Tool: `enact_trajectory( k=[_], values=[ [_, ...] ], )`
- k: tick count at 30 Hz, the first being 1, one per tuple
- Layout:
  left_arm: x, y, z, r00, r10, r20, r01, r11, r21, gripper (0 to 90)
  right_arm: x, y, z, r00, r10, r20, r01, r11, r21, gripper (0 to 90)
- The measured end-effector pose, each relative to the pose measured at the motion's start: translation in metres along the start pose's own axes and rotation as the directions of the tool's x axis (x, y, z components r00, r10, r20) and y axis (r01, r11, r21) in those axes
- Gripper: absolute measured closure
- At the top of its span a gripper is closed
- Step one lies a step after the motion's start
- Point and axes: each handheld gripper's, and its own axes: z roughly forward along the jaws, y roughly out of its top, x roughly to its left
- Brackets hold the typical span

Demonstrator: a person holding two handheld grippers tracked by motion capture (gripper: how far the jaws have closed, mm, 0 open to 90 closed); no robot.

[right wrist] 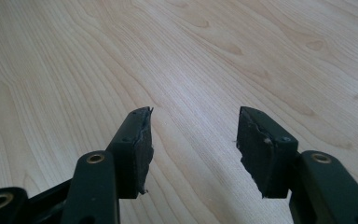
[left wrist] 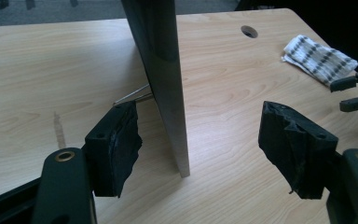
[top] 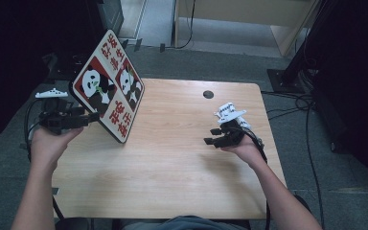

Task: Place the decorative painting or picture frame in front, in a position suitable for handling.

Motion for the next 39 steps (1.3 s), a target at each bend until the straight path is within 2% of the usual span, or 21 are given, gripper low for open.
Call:
enact_trajectory(
  k=[1,10,11,12,15,16,19,20,23,26,27,31,39],
  values=[
    [0.000,0.007,0.000,1.0000,0.003,-0.005,-0.003,1.0000,0.009,28.9,0.000,0.000,0.000,1.0000,0.000,0.000,0.000,1.000,0.000,46.5],
    [0.000,0.034,-0.003,0.9998,0.014,-0.017,-0.013,0.9996,0.025,29.2,-0.002,0.000,0.000,1.0000,0.003,0.005,-0.003,1.000,0.004,46.5],
    [0.000,0.043,-0.004,0.9994,0.022,-0.025,-0.022,0.9993,0.030,29.3,-0.002,0.000,0.000,1.0000,0.003,0.006,-0.003,1.000,0.005,46.5],
    [0.000,0.043,-0.004,0.9994,0.022,-0.025,-0.022,0.9993,0.030,29.3,-0.002,0.000,0.000,1.0000,0.003,0.006,-0.003,1.000,0.005,46.5],
    [-0.001,0.060,-0.004,0.9990,0.031,-0.033,-0.030,0.9987,0.042,29.2,-0.001,0.000,0.001,1.0000,-0.001,0.006,0.001,1.000,0.007,46.5],
    [-0.001,0.060,-0.004,0.9990,0.031,-0.033,-0.030,0.9987,0.042,29.2,-0.001,0.000,0.001,1.0000,0.000,0.006,0.000,1.000,0.009,46.5],
    [-0.003,0.072,-0.003,0.9972,0.050,-0.055,-0.047,0.9971,0.060,28.4,-0.001,0.000,0.002,1.0000,-0.003,0.005,0.003,1.000,0.012,46.5],
    [-0.001,0.078,-0.003,0.9976,0.042,-0.055,-0.039,0.9971,0.065,28.5,0.000,0.000,0.002,1.0000,-0.002,0.005,0.002,1.000,0.013,46.5],
    [0.003,0.085,-0.002,0.9982,0.031,-0.051,-0.027,0.9973,0.068,29.0,0.000,0.000,0.003,1.0000,-0.003,0.003,0.003,1.000,0.017,46.5],
    [0.010,0.094,0.001,0.9990,0.003,-0.045,0.001,0.9973,0.073,29.2,0.001,0.000,0.003,1.0000,-0.008,0.001,0.008,1.000,0.025,46.5],
    [0.013,0.101,0.004,0.9989,-0.003,-0.047,0.007,0.9966,0.082,29.2,0.001,0.000,0.003,0.9999,-0.010,0.000,0.010,1.000,0.025,46.5],
    [0.016,0.111,0.007,0.9989,-0.007,-0.046,0.011,0.9961,0.087,29.5,0.002,0.000,0.003,0.9999,-0.013,0.001,0.012,1.000,0.024,46.5],
    [0.023,0.138,0.023,0.9982,0.013,-0.059,-0.004,0.9903,0.139,31.6,0.002,-0.001,0.003,0.9999,-0.012,0.002,0.012,1.000,0.024,46.5]
  ],
)
